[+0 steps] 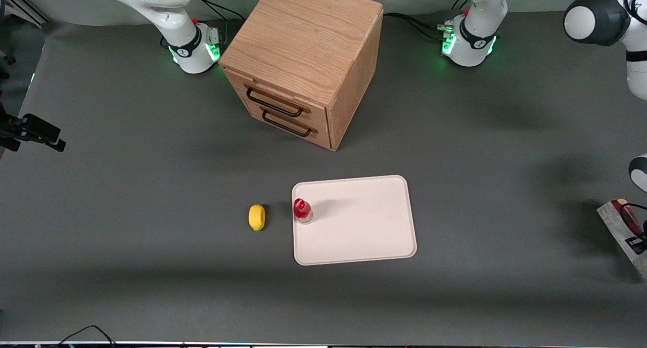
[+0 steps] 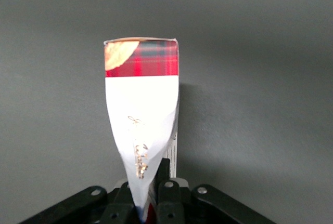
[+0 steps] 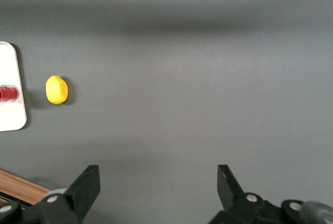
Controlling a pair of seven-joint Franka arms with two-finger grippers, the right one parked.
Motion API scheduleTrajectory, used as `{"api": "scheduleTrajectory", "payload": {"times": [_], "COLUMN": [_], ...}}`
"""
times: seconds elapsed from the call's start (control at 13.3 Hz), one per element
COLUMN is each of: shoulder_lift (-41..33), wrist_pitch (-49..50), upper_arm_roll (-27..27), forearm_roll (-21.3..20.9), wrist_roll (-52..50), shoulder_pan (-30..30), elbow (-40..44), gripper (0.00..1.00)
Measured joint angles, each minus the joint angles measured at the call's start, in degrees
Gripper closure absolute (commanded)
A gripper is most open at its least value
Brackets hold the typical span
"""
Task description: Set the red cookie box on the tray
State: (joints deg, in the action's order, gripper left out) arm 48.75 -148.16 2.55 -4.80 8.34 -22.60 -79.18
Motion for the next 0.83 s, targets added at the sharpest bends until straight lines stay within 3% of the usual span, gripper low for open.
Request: {"api": "scheduleTrajectory", "payload": {"times": [0.53, 0.83], "shoulder_lift": [-16.1, -25.8], "wrist_pitch": [33.8, 48.3], "upper_arm_roll": [-4.9, -8.6], "forearm_roll": [-0.1, -0.1], "wrist_roll": [4.2, 4.7], "shoulder_pan": [2.4, 4.1], "elbow": [4.1, 4.0], "gripper": [1.00, 1.00]}}
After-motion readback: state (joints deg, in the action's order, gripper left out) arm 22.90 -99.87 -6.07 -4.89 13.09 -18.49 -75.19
